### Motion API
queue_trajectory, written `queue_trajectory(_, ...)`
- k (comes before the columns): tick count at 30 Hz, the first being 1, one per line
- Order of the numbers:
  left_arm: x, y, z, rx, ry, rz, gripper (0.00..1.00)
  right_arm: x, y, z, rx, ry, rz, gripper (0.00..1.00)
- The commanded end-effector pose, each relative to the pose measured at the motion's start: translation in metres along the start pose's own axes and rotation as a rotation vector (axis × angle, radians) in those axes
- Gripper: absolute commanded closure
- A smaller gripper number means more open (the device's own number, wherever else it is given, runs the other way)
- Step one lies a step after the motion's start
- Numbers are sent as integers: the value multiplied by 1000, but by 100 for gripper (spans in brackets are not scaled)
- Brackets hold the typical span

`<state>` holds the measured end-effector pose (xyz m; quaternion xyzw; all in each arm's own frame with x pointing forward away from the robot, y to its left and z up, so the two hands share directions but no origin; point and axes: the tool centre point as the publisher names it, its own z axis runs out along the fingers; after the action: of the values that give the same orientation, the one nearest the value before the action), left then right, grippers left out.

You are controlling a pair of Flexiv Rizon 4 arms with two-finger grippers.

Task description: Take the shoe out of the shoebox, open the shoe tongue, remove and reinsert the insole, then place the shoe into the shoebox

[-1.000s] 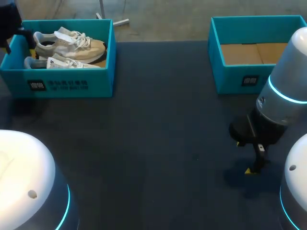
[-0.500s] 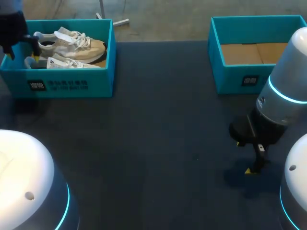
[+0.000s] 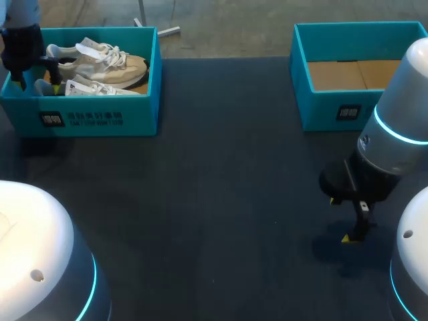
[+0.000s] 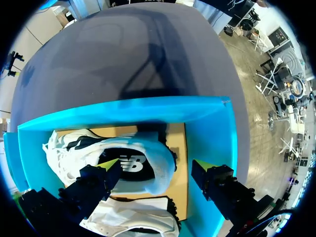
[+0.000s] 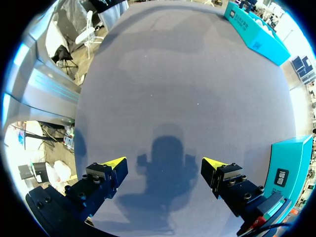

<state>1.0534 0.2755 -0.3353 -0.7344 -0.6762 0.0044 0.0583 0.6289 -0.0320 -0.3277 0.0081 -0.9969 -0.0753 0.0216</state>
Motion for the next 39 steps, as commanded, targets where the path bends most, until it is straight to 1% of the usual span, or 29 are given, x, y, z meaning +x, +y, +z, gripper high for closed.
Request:
queue_trajectory(1, 0, 3, 7, 6, 4, -4, 8, 1, 0, 1, 1, -2, 1, 0)
queue_trajectory(5, 3, 4, 15, 14, 5, -12, 10, 1, 0, 1, 1, -2, 1, 0)
queue_trajectory(6, 3, 4, 17, 16, 5, -17, 9, 1, 0, 1, 1, -2, 1, 0)
queue_trajectory(7, 4, 5, 18, 20, 3, -21, 11, 1, 0, 1, 1, -2, 1, 0)
queue_trajectory(13, 7, 5, 26, 26, 8, -25, 11, 1, 0, 1, 1, -2, 1, 0)
queue_trajectory(17, 7, 5, 29, 25, 15, -26, 13, 1, 0, 1, 1, -2, 1, 0)
queue_trajectory(20, 6, 5, 33, 25, 17, -27, 24, 1, 0, 1, 1, -2, 1, 0)
queue_trajectory(22, 5, 6, 35, 26, 17, -29, 25, 1, 0, 1, 1, -2, 1, 0)
queue_trajectory(31, 5, 6, 35, 26, 17, -29, 25, 1, 0, 1, 1, -2, 1, 0)
queue_trajectory(32, 5, 6, 45, 40, 25, -28, 25, 1, 0, 1, 1, -2, 1, 0)
queue_trajectory(33, 5, 6, 46, 41, 24, -28, 26, 1, 0, 1, 1, -2, 1, 0)
queue_trajectory(35, 5, 6, 46, 45, 18, -28, 24, 1, 0, 1, 1, -2, 1, 0)
queue_trajectory(37, 7, 5, 45, 44, 15, -26, 20, 1, 0, 1, 1, -2, 1, 0)
queue_trajectory(39, 7, 4, 43, 41, 11, -25, 21, 1, 0, 1, 1, -2, 1, 0)
